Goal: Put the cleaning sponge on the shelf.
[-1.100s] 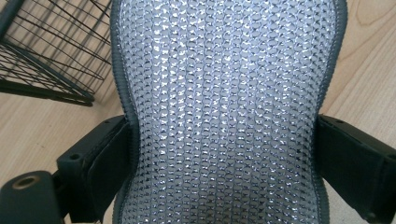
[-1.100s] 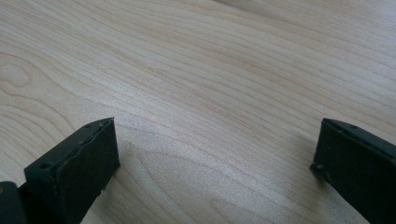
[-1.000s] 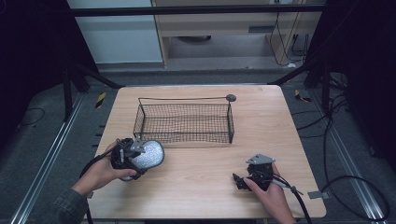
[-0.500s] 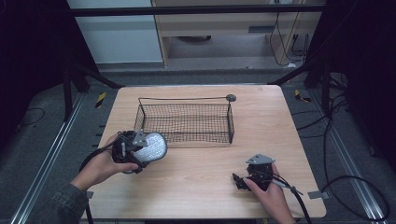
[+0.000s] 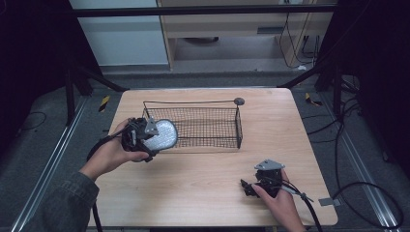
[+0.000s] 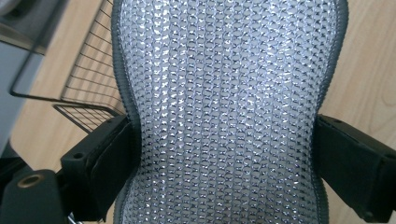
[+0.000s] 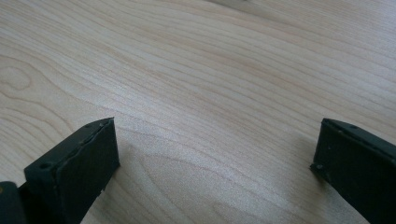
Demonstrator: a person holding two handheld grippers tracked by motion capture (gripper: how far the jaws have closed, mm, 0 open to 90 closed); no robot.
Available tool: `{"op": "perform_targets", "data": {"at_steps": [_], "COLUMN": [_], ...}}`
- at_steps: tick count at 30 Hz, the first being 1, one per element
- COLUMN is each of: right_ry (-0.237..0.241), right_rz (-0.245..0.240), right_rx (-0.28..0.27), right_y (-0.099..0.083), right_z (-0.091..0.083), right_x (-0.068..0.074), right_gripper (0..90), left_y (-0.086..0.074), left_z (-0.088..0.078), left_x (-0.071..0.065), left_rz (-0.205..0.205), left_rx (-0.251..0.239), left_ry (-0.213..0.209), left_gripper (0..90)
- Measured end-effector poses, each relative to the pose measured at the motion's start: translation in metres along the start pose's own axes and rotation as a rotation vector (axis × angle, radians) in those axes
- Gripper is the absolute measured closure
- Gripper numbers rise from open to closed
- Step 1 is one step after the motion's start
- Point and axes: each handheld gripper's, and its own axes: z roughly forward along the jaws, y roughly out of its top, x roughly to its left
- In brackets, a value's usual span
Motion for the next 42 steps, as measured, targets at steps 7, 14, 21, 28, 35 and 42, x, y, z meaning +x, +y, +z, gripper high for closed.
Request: {"op": "perform_targets", "data": {"at_steps": [7, 14, 21, 28, 35, 42], "right_ry": [0.001, 0.002, 0.003, 0.003, 0.003, 0.003], "right_rz": [-0.001, -0.002, -0.003, -0.003, -0.003, -0.003], "right_rx": [-0.001, 0.0, -0.001, 0.0, 0.0, 0.0], "right_y": [0.0, 0.0, 0.0, 0.0, 0.0, 0.0], "right_z": [0.0, 0.001, 0.001, 0.001, 0.001, 0.001], "right_x": [0.0, 0.0, 0.0, 0.0, 0.0, 0.0], "right_gripper": [0.3, 0.4, 0.3, 0.3, 0.4, 0.4], "left_y": [0.014, 0.021, 0.024, 0.032, 0.038, 0.041], "left_z": [0.002, 0.007, 0.013, 0.015, 0.012, 0.009], "left_x": [0.011, 0.02, 0.028, 0.035, 0.044, 0.046], "left_rz": [0.017, 0.035, 0.038, 0.05, 0.06, 0.071], "left_rx": [0.011, 0.018, 0.025, 0.027, 0.03, 0.02], "left_ry": [0.027, 0.036, 0.039, 0.044, 0.056, 0.073], "left_gripper": [8.5, 8.4, 8.5, 8.5, 8.5, 8.5]}}
